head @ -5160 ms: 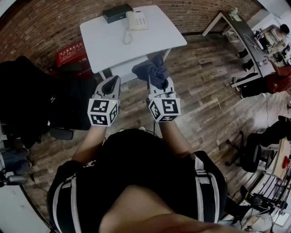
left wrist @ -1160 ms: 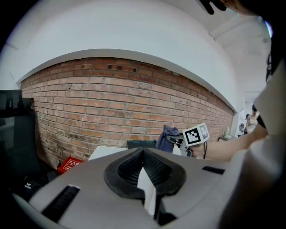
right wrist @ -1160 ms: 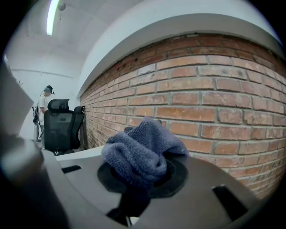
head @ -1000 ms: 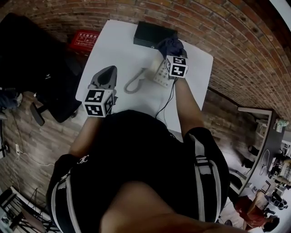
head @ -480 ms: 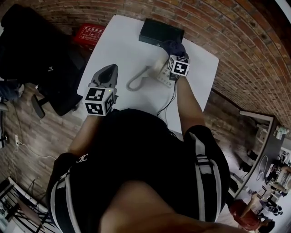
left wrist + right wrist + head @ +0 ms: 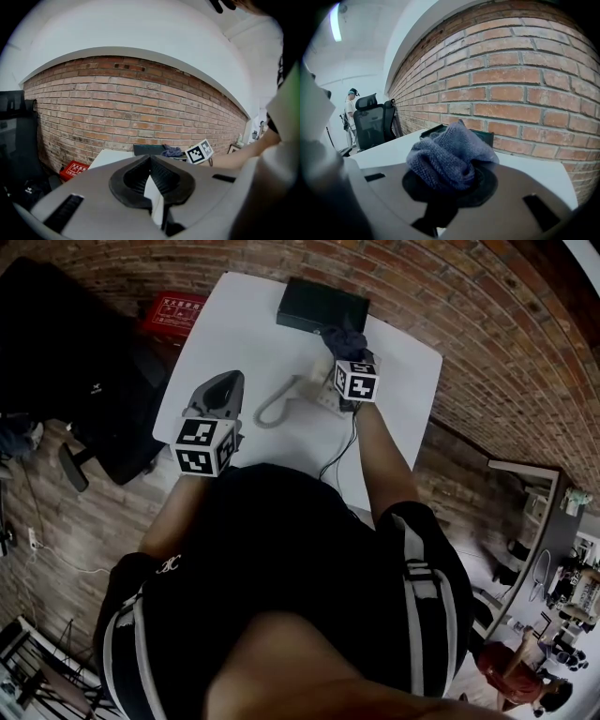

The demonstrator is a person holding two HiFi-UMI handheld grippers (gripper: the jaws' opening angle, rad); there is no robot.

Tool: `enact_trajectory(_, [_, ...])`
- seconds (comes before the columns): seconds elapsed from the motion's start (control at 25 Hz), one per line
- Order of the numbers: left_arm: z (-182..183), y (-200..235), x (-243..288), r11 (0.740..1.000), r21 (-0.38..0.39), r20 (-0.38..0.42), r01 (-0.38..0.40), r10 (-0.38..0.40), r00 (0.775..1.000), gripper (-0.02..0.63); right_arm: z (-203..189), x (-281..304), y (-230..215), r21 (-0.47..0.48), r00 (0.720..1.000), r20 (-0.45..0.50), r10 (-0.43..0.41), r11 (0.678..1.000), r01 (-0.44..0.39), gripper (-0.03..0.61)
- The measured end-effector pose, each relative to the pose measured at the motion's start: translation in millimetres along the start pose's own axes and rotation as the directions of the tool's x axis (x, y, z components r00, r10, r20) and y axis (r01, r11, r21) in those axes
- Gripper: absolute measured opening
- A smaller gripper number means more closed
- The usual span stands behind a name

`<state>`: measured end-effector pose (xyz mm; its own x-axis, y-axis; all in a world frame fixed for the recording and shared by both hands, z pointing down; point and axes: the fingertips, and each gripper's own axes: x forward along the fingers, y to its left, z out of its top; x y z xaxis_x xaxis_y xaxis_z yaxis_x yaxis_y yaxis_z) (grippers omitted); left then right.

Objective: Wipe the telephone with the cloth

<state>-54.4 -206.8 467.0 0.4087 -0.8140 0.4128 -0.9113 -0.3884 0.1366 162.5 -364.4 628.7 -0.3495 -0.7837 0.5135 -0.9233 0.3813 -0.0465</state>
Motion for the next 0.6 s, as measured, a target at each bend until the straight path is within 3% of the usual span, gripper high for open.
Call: enact_trajectory(0.6, [0.8, -8.8, 6.9, 0.999, -0.004, 0.003, 0.041, -0.041, 0.999, -0.008, -33.1, -39.2, 49.3, -0.03, 0.995, 0.019, 0.099, 0.995, -0.099, 0.055])
